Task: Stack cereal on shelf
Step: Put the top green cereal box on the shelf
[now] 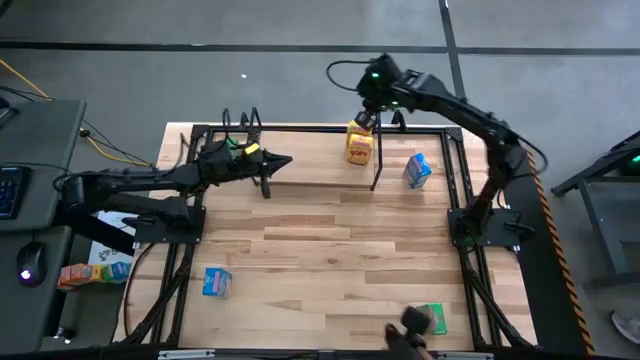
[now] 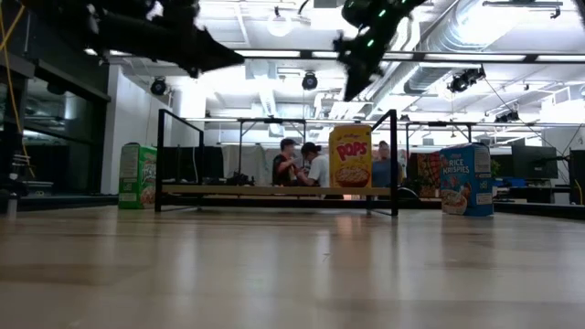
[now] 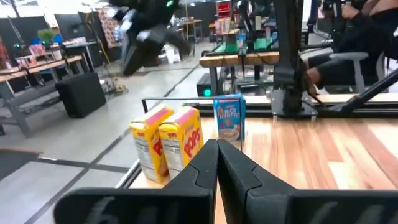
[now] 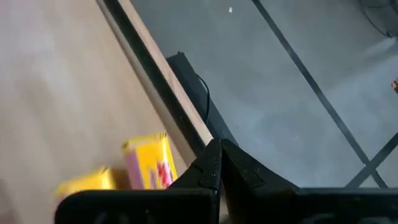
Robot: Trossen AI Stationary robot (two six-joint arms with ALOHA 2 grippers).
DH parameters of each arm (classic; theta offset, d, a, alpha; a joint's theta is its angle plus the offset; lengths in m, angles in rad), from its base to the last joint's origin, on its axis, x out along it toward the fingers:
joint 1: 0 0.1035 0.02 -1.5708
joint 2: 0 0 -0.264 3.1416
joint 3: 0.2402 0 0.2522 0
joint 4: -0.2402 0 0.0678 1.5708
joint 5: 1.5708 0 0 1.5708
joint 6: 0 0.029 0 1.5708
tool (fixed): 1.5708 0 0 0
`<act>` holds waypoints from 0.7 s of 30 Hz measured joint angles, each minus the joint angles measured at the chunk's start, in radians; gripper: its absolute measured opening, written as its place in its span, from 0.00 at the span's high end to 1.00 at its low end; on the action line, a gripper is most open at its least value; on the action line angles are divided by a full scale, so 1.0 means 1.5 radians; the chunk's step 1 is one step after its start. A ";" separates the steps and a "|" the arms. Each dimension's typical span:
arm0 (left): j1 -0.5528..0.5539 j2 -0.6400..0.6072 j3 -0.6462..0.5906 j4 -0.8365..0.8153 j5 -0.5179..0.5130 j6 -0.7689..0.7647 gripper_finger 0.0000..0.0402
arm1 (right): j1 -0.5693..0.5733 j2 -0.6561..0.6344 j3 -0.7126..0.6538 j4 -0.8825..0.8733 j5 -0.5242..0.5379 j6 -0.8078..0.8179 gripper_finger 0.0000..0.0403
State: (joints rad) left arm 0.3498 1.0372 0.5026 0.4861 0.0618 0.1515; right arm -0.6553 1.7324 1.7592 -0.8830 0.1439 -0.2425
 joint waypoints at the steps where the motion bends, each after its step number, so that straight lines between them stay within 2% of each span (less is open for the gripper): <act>1: 0.002 -0.027 0.000 -0.025 0.000 0.000 1.00 | -0.001 -0.027 -0.015 -0.003 -0.003 0.002 1.00; 6: 0.002 -0.156 -0.003 -0.125 0.003 -0.009 1.00 | 0.000 -0.215 -0.171 0.055 -0.042 0.029 1.00; 10: 0.003 -0.214 -0.044 -0.077 0.003 -0.028 1.00 | 0.015 -0.395 -0.359 0.194 -0.084 0.068 1.00; 13: 0.006 -0.237 -0.068 -0.045 -0.024 -0.040 1.00 | 0.030 -0.511 -0.490 0.286 -0.098 0.102 1.00; 15: 0.007 -0.243 -0.073 -0.047 -0.064 -0.035 1.00 | 0.038 -0.577 -0.557 0.332 -0.097 0.124 1.00; 18: 0.007 -0.244 -0.061 -0.065 -0.171 -0.036 0.97 | 0.046 -0.653 -0.627 0.379 -0.097 0.134 1.00; 21: 0.010 -0.244 -0.003 -0.179 -0.289 -0.030 0.89 | 0.046 -0.705 -0.671 0.409 -0.097 0.134 1.00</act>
State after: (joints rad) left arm 0.3655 0.6705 0.4974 0.2182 -0.3711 0.1063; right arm -0.5860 0.6753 0.7525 -0.2693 -0.0013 -0.0422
